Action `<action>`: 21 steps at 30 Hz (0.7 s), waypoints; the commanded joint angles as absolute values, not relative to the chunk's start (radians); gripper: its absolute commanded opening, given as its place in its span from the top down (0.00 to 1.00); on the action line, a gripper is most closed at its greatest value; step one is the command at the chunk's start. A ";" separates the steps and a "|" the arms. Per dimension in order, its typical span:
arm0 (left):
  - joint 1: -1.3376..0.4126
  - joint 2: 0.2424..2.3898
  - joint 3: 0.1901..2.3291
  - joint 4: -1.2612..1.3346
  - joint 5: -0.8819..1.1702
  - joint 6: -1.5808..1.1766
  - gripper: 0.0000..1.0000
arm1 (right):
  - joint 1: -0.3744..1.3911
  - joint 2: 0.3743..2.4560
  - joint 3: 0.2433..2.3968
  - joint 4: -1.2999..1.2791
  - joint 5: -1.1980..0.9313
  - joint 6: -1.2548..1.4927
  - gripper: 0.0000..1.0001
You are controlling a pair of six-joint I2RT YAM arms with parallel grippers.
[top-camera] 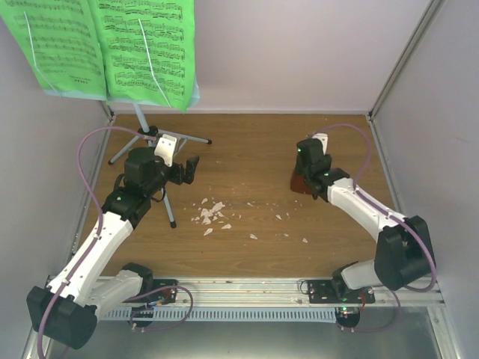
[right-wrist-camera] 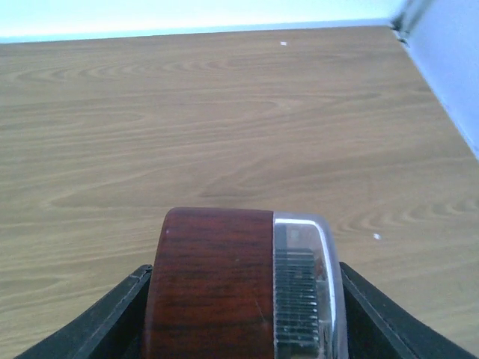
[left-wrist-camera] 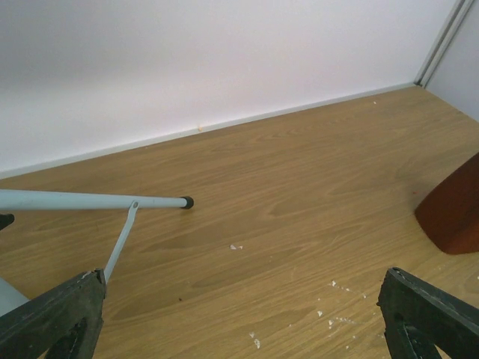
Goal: Pack up the instrument practice props
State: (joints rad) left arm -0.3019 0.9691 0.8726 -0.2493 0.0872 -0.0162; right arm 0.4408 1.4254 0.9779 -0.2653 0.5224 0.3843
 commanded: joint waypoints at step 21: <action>-0.297 0.935 0.853 -0.187 0.076 -0.023 0.01 | -0.149 1.048 0.761 -0.205 0.108 0.503 0.00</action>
